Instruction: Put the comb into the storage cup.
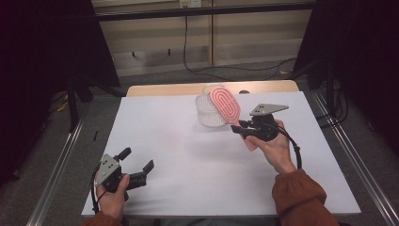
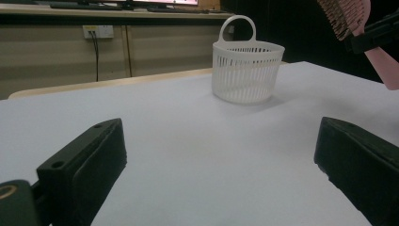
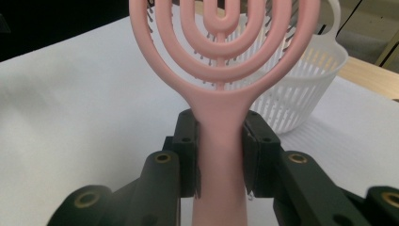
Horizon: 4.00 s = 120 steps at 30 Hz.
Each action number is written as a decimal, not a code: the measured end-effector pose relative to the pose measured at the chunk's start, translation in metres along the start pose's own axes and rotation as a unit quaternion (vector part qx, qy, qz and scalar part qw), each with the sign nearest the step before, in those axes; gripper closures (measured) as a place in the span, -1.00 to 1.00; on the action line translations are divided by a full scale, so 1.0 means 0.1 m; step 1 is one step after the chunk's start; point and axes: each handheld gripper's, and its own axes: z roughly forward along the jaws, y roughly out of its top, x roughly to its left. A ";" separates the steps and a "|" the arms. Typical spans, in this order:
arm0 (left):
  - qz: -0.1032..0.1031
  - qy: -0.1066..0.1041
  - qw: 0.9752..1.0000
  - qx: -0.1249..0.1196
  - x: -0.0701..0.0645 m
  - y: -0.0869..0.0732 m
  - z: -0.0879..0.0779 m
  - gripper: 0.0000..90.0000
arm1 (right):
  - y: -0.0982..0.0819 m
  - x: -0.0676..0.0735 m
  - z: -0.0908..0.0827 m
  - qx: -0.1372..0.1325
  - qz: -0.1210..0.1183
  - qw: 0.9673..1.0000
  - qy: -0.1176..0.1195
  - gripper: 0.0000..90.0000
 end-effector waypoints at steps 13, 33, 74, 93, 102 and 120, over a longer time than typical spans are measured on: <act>0.002 0.000 1.000 -0.002 0.00 0.00 -0.01 -0.94 | 0.04 -0.01 0.00 -0.050 -0.001 0.999 0.001 0.56; -0.001 -0.001 1.000 -0.002 0.00 0.00 0.00 -0.94 | 0.19 -0.06 0.06 -0.119 -0.008 0.993 0.011 0.56; 0.000 -0.004 1.000 0.001 0.01 -0.01 -0.01 -0.94 | 0.68 -0.31 0.28 -0.163 -0.016 0.986 0.013 0.56; -0.003 -0.007 1.000 -0.002 0.00 -0.01 -0.01 -0.94 | 0.76 -0.47 0.47 -0.174 -0.017 0.985 0.005 0.56; -0.004 -0.009 1.000 0.001 0.00 -0.01 -0.01 -0.94 | 0.81 -0.50 0.55 -0.177 -0.015 0.984 0.002 0.56; -0.001 -0.009 1.000 0.000 0.00 -0.01 -0.01 -0.94 | 0.85 -0.53 0.78 -0.196 -0.022 0.980 0.008 0.56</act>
